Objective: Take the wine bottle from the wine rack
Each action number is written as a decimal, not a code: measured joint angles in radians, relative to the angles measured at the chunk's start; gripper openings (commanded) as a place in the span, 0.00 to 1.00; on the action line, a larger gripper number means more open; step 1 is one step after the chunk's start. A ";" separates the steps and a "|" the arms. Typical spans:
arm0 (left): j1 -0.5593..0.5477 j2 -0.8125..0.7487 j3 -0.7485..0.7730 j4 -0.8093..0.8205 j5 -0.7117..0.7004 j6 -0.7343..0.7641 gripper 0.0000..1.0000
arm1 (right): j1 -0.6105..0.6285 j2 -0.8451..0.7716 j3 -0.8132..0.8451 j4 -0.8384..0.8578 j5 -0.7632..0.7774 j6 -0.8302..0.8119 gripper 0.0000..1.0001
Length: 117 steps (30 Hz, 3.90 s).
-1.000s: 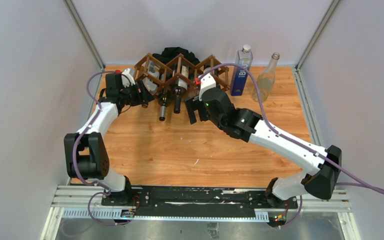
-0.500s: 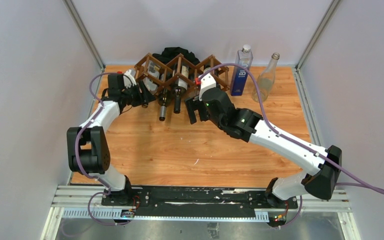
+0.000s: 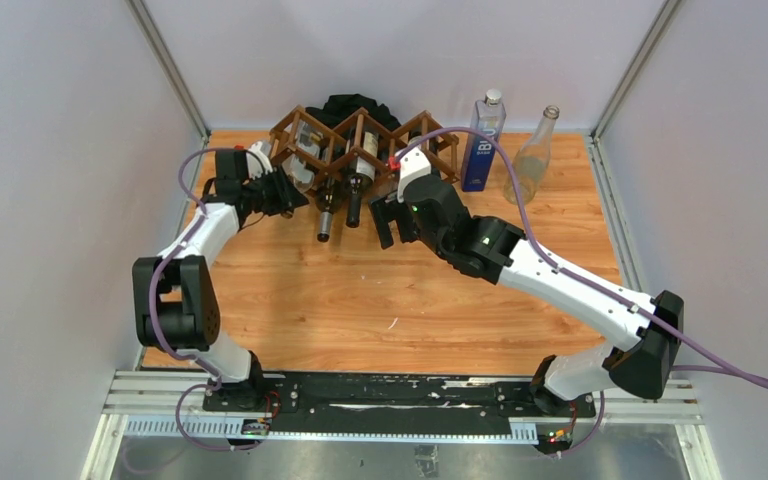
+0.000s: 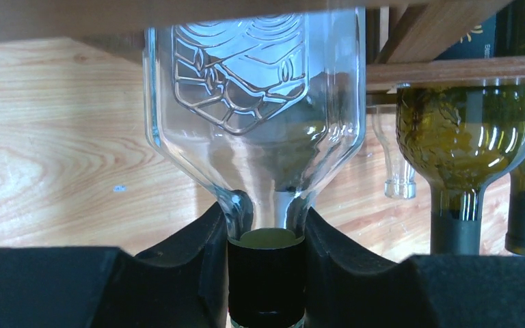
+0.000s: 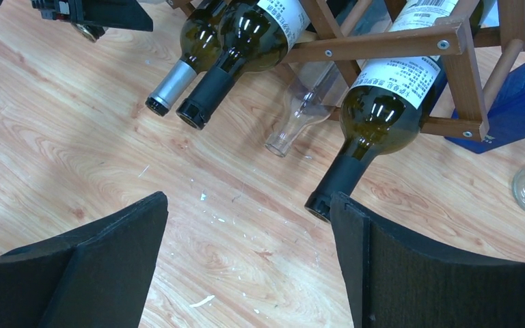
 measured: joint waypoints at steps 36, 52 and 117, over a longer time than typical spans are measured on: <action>0.079 -0.537 0.062 -0.830 -0.232 1.070 0.00 | -0.035 0.176 0.249 -0.065 -0.510 -0.359 0.98; 0.080 -0.719 0.125 -1.038 -0.085 1.706 0.00 | -0.035 0.142 0.259 -0.098 -0.721 -0.426 0.99; -0.270 -0.538 0.475 -1.052 0.259 1.788 1.00 | 0.099 0.063 -0.096 0.203 -0.533 -0.641 0.00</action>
